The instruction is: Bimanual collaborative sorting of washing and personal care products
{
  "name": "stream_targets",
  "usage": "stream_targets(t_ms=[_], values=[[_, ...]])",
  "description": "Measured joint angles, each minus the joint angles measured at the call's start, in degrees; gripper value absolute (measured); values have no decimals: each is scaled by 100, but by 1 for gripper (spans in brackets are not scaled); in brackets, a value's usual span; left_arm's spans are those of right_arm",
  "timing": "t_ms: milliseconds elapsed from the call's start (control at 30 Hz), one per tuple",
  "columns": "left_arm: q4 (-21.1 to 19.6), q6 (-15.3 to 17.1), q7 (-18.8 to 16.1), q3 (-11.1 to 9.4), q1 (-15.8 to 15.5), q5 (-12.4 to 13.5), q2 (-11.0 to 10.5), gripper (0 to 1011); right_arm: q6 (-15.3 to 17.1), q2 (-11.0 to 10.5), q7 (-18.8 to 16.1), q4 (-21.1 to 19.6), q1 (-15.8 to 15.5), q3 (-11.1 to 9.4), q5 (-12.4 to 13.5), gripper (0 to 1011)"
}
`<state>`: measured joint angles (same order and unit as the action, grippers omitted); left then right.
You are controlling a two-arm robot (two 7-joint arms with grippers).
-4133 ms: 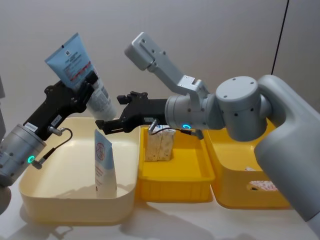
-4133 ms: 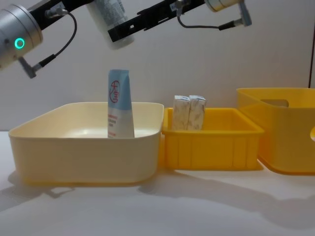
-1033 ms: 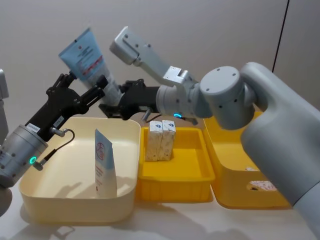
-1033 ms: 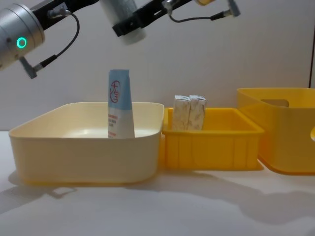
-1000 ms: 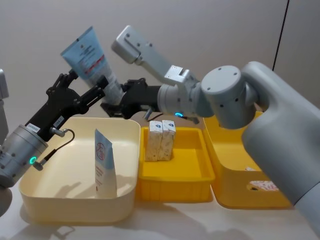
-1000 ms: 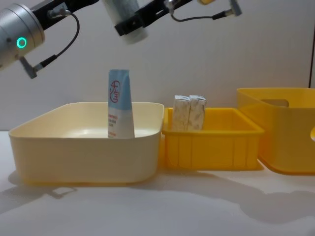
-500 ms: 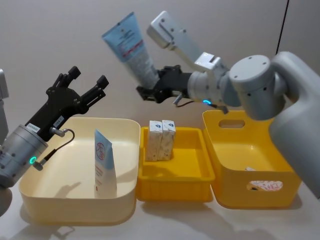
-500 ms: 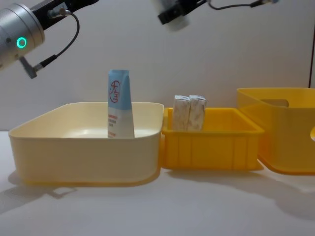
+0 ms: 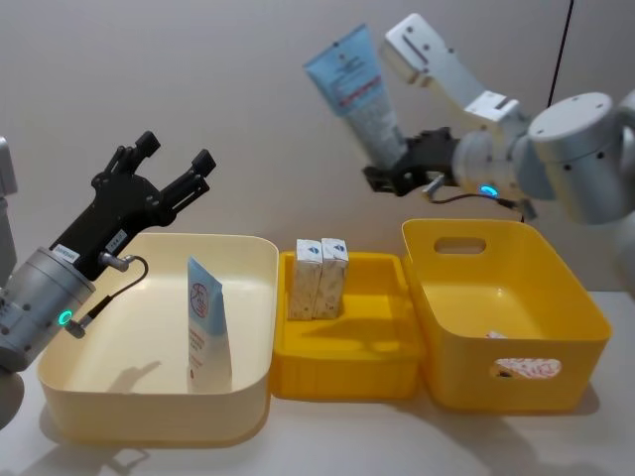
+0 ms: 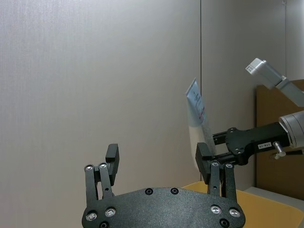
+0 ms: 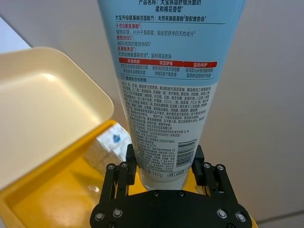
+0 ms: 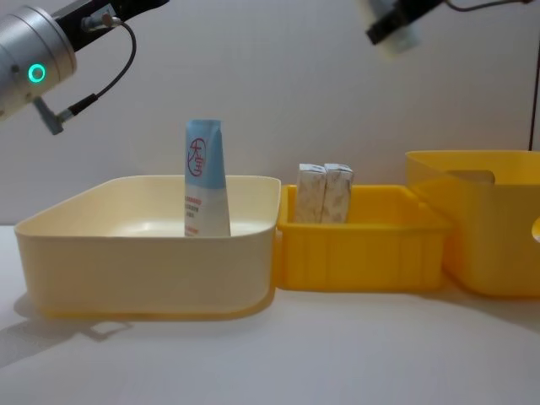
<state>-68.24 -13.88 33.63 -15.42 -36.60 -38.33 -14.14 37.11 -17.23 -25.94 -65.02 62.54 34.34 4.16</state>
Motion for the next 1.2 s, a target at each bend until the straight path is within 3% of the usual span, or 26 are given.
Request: stream_targets(t_ms=[367, 667, 967, 1200], values=[[0, 0, 0, 0, 0, 0, 0, 1001, 954, -453, -134, 29, 78, -163, -37, 667], [0, 0, 0, 0, 0, 0, 0, 1001, 1652, -710, -413, 447, 227, -263, -6, 667], [0, 0, 0, 0, 0, 0, 0, 1001, 1954, -746, -825, 1145, 500, -86, -2, 667], [0, 0, 0, 0, 0, 0, 0, 1001, 1924, -639, -1139, 1655, 741, 107, -39, 667]])
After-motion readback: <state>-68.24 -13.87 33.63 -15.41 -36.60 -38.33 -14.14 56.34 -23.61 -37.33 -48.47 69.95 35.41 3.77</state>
